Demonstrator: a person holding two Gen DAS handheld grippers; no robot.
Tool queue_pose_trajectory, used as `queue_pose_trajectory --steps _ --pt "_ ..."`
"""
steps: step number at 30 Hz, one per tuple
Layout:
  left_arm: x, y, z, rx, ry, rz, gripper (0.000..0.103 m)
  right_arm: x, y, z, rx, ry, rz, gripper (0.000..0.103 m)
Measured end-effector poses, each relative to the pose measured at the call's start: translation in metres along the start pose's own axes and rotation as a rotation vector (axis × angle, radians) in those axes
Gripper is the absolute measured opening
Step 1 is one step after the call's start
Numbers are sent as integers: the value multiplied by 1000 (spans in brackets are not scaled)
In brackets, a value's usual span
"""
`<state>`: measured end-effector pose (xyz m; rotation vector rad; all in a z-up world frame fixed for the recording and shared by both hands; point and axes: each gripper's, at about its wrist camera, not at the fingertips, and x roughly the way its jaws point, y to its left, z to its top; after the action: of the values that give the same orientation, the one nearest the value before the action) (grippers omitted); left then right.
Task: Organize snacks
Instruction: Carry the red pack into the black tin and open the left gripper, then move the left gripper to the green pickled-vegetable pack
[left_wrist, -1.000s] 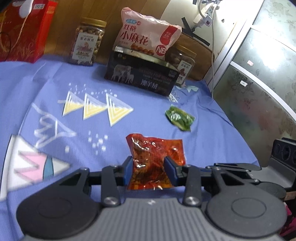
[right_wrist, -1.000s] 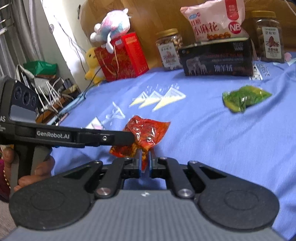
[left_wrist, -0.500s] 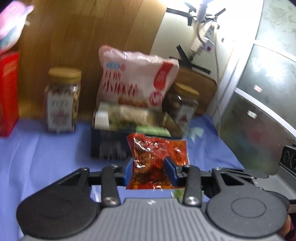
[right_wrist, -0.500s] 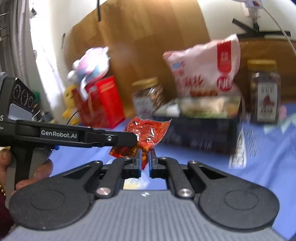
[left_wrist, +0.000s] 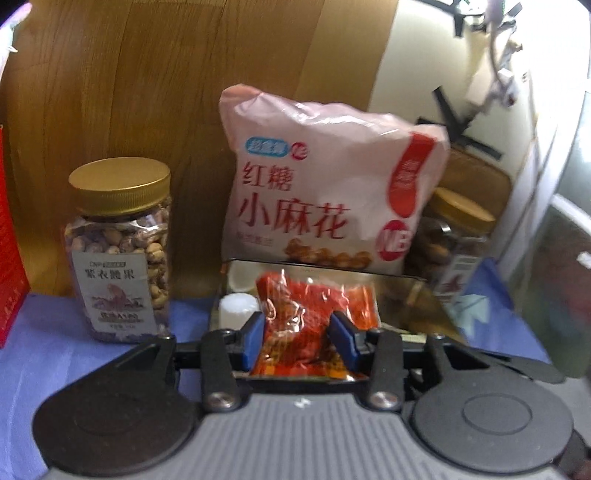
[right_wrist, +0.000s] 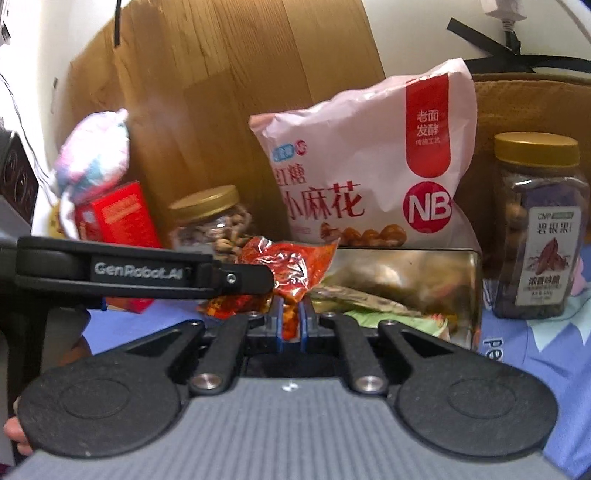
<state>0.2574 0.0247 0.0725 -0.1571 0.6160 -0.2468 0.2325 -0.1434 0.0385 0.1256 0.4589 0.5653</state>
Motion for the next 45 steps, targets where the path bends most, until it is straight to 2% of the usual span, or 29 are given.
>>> queue_pose_trajectory --steps 2,7,9,12,13,15,18,19,23,32,35,38,40,41,45 --pt "6 1 -1 15 -3 23 40 3 -3 0 4 2 -8 28" --pt "-6 12 -3 5 -69 55 41 -22 -21 7 62 -82 -39 29" --pt "-10 18 -1 -14 -94 84 47 -39 -36 8 109 -137 -70 29" --pt "1 29 0 -41 -53 137 49 -55 -62 5 193 -176 -145 34" --pt "5 32 -1 -52 -35 138 49 -55 -71 3 224 -164 -155 40" --pt "15 37 -5 -78 10 125 49 -53 -83 -2 287 -136 -168 41" --pt "26 35 -12 -96 70 91 49 -37 -95 -11 354 -53 -130 42" --pt "27 33 -13 -104 77 78 50 -34 -97 -15 368 -38 -122 46" --pt "20 22 -18 -94 85 115 51 -34 -93 -15 350 -17 -119 50" --pt "-16 28 -39 -135 90 137 52 -39 -82 -17 348 22 -82 50" --pt "-27 33 -43 -148 100 123 56 -48 -74 -23 340 42 -55 50" --pt "-54 38 -47 -178 54 130 56 -68 -79 -28 392 26 -14 50" --pt "-79 40 -52 -190 12 116 56 -89 -84 -35 430 -2 -6 58" --pt "-91 40 -57 -197 2 101 56 -100 -86 -40 457 -5 6 58" --pt "-113 36 -89 -209 48 31 57 -131 -85 -65 459 16 -24 58"
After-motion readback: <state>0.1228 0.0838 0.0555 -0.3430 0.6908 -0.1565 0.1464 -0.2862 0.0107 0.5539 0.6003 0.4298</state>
